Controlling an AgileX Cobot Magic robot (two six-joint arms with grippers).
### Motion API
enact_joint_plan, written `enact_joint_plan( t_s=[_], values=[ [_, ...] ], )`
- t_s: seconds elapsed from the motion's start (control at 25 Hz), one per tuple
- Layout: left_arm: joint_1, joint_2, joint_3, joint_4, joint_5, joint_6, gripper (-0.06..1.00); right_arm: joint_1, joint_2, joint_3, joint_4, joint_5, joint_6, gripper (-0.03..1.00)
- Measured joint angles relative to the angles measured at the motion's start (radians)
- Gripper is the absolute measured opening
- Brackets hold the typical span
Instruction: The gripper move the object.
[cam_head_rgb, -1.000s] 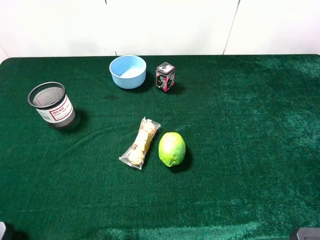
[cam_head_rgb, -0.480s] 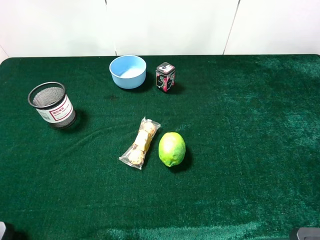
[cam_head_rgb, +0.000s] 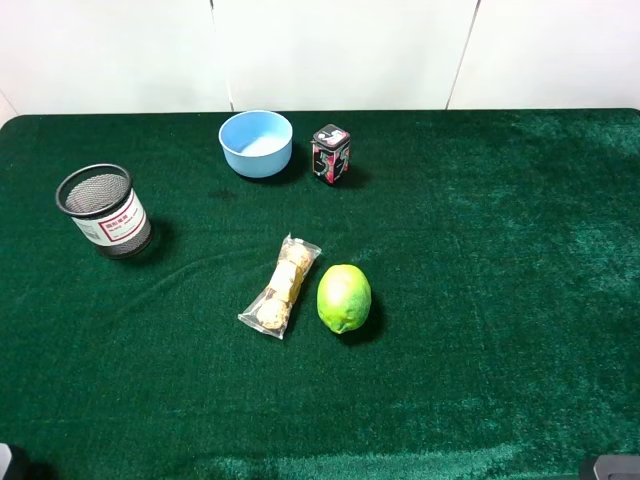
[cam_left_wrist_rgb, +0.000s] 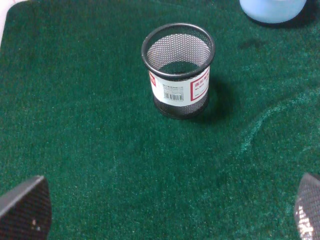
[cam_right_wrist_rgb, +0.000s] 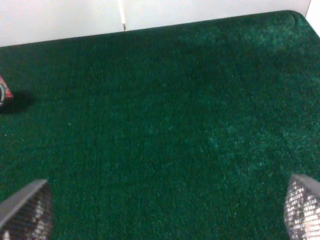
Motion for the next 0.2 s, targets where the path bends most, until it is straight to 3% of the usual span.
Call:
enact_joint_plan(
  t_s=[0.2],
  values=[
    [0.0, 0.0, 0.0, 0.0, 0.0, 0.0, 0.99, 0.0, 0.0, 0.0, 0.0, 0.0, 0.0, 0.69]
  ],
)
